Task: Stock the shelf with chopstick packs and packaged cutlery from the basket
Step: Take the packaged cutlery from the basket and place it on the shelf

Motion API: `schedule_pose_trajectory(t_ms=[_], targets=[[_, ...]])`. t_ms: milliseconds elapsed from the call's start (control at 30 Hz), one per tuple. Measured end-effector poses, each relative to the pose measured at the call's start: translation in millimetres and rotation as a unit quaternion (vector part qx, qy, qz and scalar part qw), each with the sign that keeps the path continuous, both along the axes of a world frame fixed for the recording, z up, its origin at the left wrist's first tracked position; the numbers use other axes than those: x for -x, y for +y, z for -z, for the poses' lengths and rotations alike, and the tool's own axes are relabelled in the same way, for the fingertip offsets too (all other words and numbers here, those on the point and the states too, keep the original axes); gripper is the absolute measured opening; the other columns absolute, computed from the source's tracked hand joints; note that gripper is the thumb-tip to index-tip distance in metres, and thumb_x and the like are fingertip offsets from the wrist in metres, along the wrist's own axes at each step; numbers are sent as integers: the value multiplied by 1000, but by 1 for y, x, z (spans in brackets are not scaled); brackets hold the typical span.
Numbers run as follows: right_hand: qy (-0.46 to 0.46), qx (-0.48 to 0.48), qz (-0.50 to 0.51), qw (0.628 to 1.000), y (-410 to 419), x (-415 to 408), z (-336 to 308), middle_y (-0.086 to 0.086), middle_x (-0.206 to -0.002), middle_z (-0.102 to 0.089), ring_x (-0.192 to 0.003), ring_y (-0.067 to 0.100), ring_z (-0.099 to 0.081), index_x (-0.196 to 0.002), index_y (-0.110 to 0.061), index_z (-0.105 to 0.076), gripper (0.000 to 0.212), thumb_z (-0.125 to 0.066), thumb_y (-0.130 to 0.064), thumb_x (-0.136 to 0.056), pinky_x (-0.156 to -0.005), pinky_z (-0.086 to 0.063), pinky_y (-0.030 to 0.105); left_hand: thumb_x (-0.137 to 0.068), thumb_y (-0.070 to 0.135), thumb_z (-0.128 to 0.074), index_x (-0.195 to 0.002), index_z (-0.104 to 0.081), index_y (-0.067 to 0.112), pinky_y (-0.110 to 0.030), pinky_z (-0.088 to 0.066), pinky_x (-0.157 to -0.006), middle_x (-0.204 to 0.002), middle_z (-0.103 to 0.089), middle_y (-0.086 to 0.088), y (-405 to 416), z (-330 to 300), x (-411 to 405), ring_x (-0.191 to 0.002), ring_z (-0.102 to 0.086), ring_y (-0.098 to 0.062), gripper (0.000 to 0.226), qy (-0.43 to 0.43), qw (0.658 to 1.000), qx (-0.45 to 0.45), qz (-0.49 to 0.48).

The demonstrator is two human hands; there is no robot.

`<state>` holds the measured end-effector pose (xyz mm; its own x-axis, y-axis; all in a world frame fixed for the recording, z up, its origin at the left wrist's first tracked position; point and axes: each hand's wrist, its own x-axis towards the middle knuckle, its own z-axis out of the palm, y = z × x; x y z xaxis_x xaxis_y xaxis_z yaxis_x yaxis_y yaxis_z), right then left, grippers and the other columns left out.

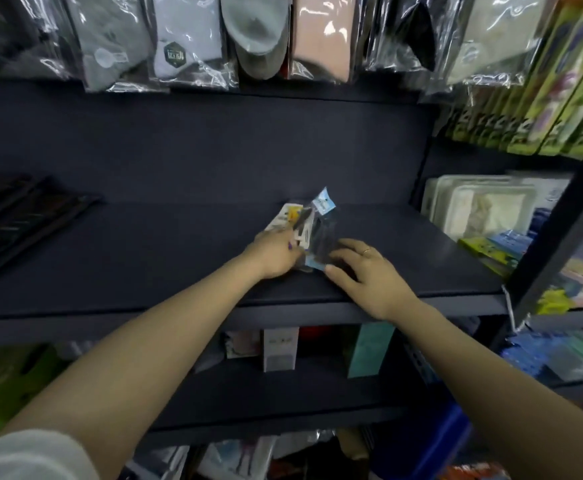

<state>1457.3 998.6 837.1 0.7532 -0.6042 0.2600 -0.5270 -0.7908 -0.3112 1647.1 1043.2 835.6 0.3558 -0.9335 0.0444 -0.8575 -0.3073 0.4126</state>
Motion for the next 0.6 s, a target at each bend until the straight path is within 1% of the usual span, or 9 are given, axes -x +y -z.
schedule_pose_trajectory(t_ms=[100, 167, 233, 300, 367, 467, 533, 567, 600], targets=[[-58, 54, -48, 996, 29, 4, 5, 11, -129, -55, -118, 32, -50, -112, -8, -63, 32, -49, -29, -92, -98, -42, 41, -92, 26, -47, -128, -50, 11, -33, -37, -102, -137, -47, -11, 47, 1, 8, -126, -43, -30, 40, 5, 991, 130, -40], [-109, 79, -113, 984, 56, -1, 10, 11, -109, -64, -99, 33, -58, -98, -7, -67, 28, -46, -25, -89, -85, -49, 43, -92, 19, -49, -125, -55, 11, -22, -34, -97, -134, -51, -6, 95, 0, 20, -124, -46, -22, 35, 8, 976, 211, -42], [-140, 76, -176, 971, 88, -11, 18, 9, -95, -67, -87, 30, -60, -88, -7, -67, 28, -43, -22, -89, -78, -48, 39, -91, 14, -49, -120, -57, 12, -15, -31, -88, -119, -58, -1, 153, 10, 30, -114, -49, -15, 31, -7, 959, 279, -47], [-132, 43, -232, 963, 122, -24, 35, 8, -89, -66, -83, 27, -59, -85, -8, -65, 26, -42, -20, -89, -76, -45, 34, -88, 14, -47, -113, -60, 11, -15, -35, -79, -100, -59, 2, 218, 28, 36, -99, -52, -12, 28, -27, 947, 316, -52], [-91, -11, -278, 956, 155, -42, 58, 6, -91, -65, -84, 27, -60, -88, -8, -65, 23, -44, -19, -90, -75, -47, 36, -87, 18, -42, -108, -59, 14, -20, -40, -71, -92, -61, 1, 281, 55, 34, -86, -54, -12, 27, -42, 955, 290, -47], [6, -78, -340, 937, 206, -75, 100, 9, -96, -66, -88, 26, -61, -95, -8, -66, 19, -50, -14, -88, -78, -50, 38, -86, 25, -37, -107, -60, 15, -24, -43, -63, -97, -63, -4, 365, 103, 20, -77, -54, -5, 33, -16, 981, 171, -89], [66, -117, -365, 921, 241, -98, 127, 10, -96, -66, -89, 27, -61, -96, -8, -67, 18, -52, -14, -89, -81, -48, 38, -85, 29, -37, -109, -62, 11, -23, -42, -62, -100, -64, -5, 416, 135, 7, -75, -56, 0, 39, 10, 981, 111, -158], [90, -134, -376, 912, 259, -109, 142, 11, -95, -66, -89, 27, -61, -95, -7, -67, 17, -52, -15, -89, -81, -48, 38, -87, 27, -41, -112, -61, 12, -25, -44, -65, -102, -63, -4, 441, 153, 0, -78, -58, -2, 35, 18, 978, 81, -192], [120, -151, -387, 901, 277, -120, 160, 12, -93, -66, -88, 28, -60, -92, -6, -66, 18, -51, -15, -90, -80, -48, 38, -89, 20, -46, -115, -60, 13, -26, -46, -68, -105, -62, -4, 465, 170, -8, -83, -60, -10, 30, 29, 973, 51, -222]])
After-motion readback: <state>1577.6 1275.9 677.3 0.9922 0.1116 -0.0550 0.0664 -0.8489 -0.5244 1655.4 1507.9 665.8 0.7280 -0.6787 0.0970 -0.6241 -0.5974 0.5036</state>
